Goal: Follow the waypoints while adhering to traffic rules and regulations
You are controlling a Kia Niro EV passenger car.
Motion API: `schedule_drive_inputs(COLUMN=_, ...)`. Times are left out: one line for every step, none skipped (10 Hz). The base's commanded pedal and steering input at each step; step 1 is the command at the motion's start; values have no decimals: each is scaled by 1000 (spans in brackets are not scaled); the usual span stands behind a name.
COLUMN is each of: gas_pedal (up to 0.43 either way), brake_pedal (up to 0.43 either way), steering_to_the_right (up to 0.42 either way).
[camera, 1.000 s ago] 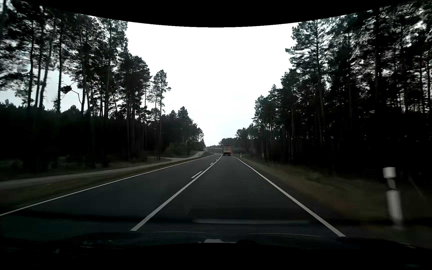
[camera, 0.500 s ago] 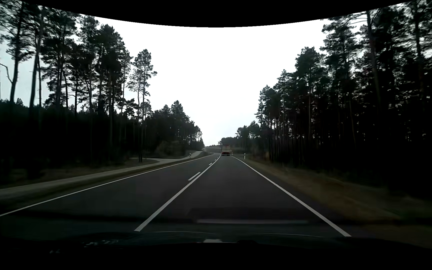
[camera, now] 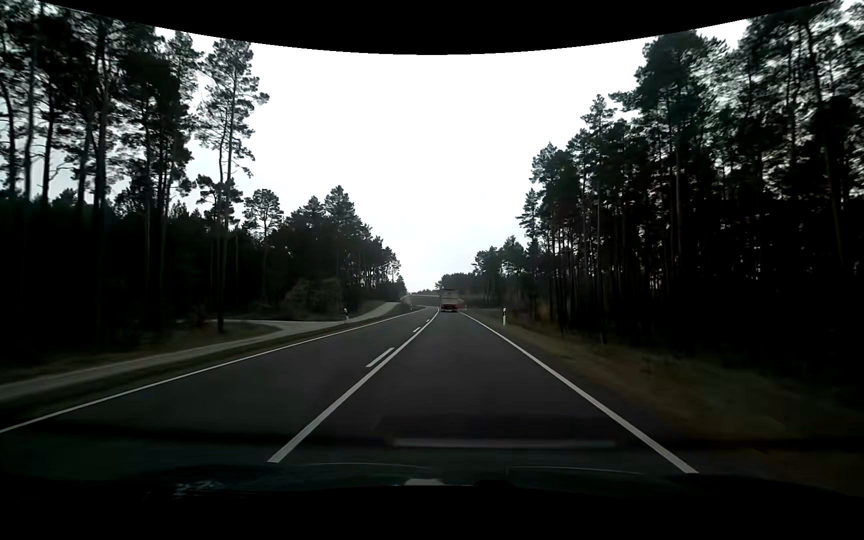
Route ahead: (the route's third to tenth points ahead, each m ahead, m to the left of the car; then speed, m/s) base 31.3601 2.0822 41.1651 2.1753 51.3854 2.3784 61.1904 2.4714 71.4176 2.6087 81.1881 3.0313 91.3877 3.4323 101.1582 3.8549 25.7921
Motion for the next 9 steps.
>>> schedule_drive_inputs(gas_pedal=138, brake_pedal=0, steering_to_the_right=0)
schedule_drive_inputs(gas_pedal=130, brake_pedal=0, steering_to_the_right=0)
schedule_drive_inputs(gas_pedal=130, brake_pedal=0, steering_to_the_right=0)
schedule_drive_inputs(gas_pedal=118, brake_pedal=0, steering_to_the_right=0)
schedule_drive_inputs(gas_pedal=118, brake_pedal=0, steering_to_the_right=0)
schedule_drive_inputs(gas_pedal=98, brake_pedal=0, steering_to_the_right=0)
schedule_drive_inputs(gas_pedal=98, brake_pedal=0, steering_to_the_right=-1)
schedule_drive_inputs(gas_pedal=98, brake_pedal=0, steering_to_the_right=-1)
schedule_drive_inputs(gas_pedal=98, brake_pedal=0, steering_to_the_right=-1)
